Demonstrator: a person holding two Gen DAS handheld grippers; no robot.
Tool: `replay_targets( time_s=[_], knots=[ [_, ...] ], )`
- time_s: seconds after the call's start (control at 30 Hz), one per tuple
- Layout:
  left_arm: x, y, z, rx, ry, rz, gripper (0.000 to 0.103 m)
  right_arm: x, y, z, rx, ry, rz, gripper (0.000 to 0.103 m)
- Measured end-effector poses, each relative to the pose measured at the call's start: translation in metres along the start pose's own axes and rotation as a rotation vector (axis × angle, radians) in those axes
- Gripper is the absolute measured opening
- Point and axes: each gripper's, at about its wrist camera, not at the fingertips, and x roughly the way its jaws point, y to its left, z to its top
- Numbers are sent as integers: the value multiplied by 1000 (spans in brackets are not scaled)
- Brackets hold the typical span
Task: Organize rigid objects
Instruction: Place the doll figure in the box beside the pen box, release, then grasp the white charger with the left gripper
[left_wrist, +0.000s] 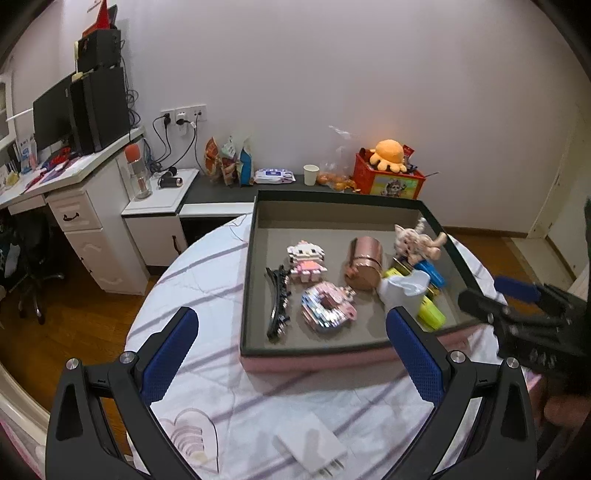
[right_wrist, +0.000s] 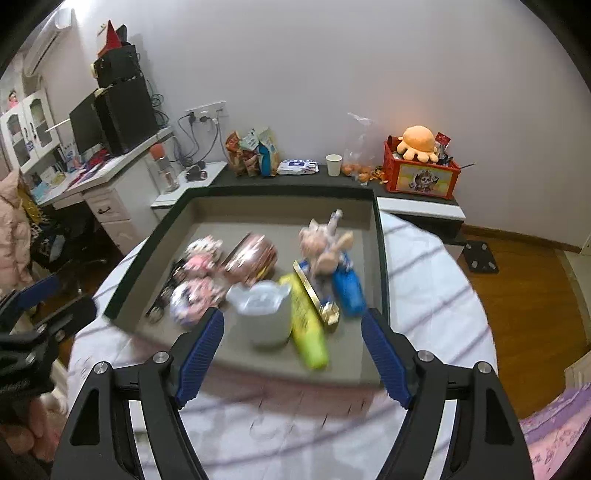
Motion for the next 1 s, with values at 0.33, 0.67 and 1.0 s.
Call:
replay_targets(
  time_s=[0.33,0.67,1.0],
  knots=[
    [-31,-15,-36,19,38,-11,103,-40,3,-52,50,-1,26,78],
    [-15,-13,-98,11,199,8,103,-47,-6,-86,86,31,41,78],
    [6,-12,-102,-10,229,17,103,-38,-7,-88,92,44,51,79]
  ],
)
